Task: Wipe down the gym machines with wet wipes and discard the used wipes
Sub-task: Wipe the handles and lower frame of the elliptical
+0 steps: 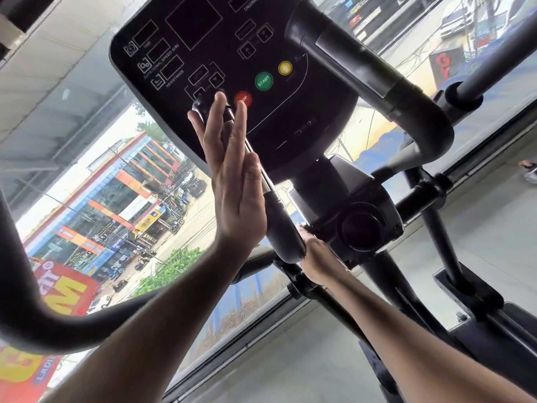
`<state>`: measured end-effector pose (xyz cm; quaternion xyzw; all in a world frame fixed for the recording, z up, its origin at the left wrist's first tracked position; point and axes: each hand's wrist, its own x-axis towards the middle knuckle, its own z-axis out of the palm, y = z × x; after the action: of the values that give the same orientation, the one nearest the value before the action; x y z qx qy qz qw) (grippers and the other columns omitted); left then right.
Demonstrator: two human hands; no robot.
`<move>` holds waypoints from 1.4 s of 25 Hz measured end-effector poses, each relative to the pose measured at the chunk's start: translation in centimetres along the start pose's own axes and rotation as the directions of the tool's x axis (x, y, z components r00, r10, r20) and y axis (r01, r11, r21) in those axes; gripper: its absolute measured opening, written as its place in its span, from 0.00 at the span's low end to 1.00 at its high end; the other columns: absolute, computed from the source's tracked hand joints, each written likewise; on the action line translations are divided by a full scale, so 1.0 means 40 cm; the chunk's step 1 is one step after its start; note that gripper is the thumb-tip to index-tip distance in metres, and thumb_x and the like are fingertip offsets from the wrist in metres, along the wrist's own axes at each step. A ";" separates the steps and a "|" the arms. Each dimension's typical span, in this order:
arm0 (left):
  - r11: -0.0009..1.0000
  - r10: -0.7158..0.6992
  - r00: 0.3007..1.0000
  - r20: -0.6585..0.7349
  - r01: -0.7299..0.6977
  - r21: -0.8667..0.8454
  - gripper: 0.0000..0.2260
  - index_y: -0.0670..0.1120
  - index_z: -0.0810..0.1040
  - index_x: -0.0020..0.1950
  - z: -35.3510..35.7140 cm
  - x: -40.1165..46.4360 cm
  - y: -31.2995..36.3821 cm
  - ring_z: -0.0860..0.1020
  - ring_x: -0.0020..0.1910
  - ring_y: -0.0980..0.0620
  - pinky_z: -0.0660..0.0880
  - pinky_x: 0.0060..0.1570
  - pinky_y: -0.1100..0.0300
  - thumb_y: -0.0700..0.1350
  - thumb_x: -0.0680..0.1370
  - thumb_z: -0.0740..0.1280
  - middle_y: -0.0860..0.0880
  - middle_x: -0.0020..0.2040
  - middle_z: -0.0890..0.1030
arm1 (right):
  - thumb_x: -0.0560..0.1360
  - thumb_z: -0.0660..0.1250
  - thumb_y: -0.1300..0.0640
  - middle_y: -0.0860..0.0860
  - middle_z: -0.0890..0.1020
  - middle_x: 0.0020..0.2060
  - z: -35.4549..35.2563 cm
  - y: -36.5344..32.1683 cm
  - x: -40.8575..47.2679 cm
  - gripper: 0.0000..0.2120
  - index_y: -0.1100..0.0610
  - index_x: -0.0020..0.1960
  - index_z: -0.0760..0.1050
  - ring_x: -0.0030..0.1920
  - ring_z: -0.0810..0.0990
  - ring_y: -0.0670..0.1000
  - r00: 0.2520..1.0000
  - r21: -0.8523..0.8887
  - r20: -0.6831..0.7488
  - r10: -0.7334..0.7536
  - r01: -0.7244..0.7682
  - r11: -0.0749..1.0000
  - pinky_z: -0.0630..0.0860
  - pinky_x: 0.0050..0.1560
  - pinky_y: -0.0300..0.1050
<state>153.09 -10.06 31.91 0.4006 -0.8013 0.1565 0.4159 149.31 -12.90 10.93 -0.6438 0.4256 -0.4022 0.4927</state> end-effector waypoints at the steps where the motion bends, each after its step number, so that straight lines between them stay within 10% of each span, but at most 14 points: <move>1: 1.000 -0.002 1.000 -0.006 0.002 0.001 0.23 0.29 0.65 0.77 0.001 0.001 0.001 0.53 0.82 0.37 0.48 0.76 0.26 0.34 0.81 0.54 0.30 0.80 0.59 | 0.80 0.55 0.72 0.52 0.64 0.79 0.007 0.001 0.004 0.31 0.55 0.80 0.60 0.79 0.61 0.49 1.000 0.038 0.003 0.001 -0.001 0.999 0.56 0.73 0.34; 7: 1.000 0.015 1.000 -0.017 -0.015 -0.002 0.22 0.28 0.66 0.75 0.005 -0.001 -0.002 0.52 0.81 0.32 0.44 0.76 0.27 0.33 0.81 0.54 0.28 0.79 0.59 | 0.75 0.56 0.71 0.47 0.73 0.74 0.051 0.025 -0.020 0.35 0.40 0.73 0.69 0.74 0.71 0.50 0.998 0.396 -0.009 0.067 -0.058 0.916 0.66 0.77 0.56; 14: 0.999 0.018 1.000 -0.013 -0.018 -0.035 0.22 0.26 0.66 0.74 0.007 -0.002 -0.010 0.52 0.79 0.22 0.44 0.75 0.25 0.32 0.80 0.54 0.25 0.77 0.59 | 0.80 0.56 0.74 0.40 0.77 0.69 -0.034 -0.100 -0.226 0.31 0.47 0.75 0.70 0.69 0.73 0.36 0.990 0.608 -0.106 0.096 -0.012 0.793 0.67 0.71 0.33; 20: 0.999 0.043 0.999 -0.020 -0.043 -0.008 0.22 0.26 0.66 0.74 0.007 0.003 -0.008 0.51 0.79 0.23 0.42 0.76 0.27 0.32 0.80 0.53 0.25 0.77 0.59 | 0.74 0.53 0.76 0.51 0.73 0.74 0.036 -0.014 -0.075 0.37 0.50 0.79 0.63 0.74 0.70 0.48 0.994 0.437 -0.067 0.084 -0.047 0.898 0.63 0.79 0.50; 27: 0.999 0.050 0.997 -0.059 -0.051 -0.012 0.22 0.25 0.67 0.73 0.010 0.002 -0.014 0.53 0.80 0.37 0.42 0.76 0.27 0.32 0.80 0.54 0.25 0.76 0.61 | 0.72 0.58 0.78 0.57 0.65 0.77 0.084 0.064 -0.018 0.38 0.62 0.79 0.57 0.78 0.63 0.54 0.984 -0.016 -0.149 -0.096 0.095 0.995 0.55 0.75 0.32; 31: 0.998 0.028 0.998 -0.050 -0.031 -0.047 0.22 0.26 0.66 0.74 0.014 -0.001 -0.015 0.51 0.83 0.34 0.43 0.76 0.27 0.33 0.81 0.55 0.30 0.78 0.61 | 0.77 0.58 0.74 0.49 0.80 0.48 0.045 -0.010 -0.052 0.20 0.57 0.62 0.74 0.47 0.78 0.49 0.973 0.156 -0.216 0.081 -0.048 0.987 0.68 0.44 0.29; 35: 0.994 0.030 0.997 -0.072 -0.038 -0.106 0.22 0.27 0.66 0.75 0.017 -0.005 -0.026 0.49 0.79 0.21 0.41 0.81 0.35 0.35 0.82 0.55 0.27 0.78 0.61 | 0.81 0.63 0.68 0.49 0.87 0.52 0.016 -0.046 -0.099 0.15 0.57 0.63 0.81 0.56 0.85 0.47 0.952 0.525 -0.260 0.161 0.000 0.851 0.80 0.62 0.47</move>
<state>153.58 -11.02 31.26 0.3582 -0.8001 0.1344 0.4620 148.96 -8.70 12.23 -0.4013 0.3968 -0.5720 0.5953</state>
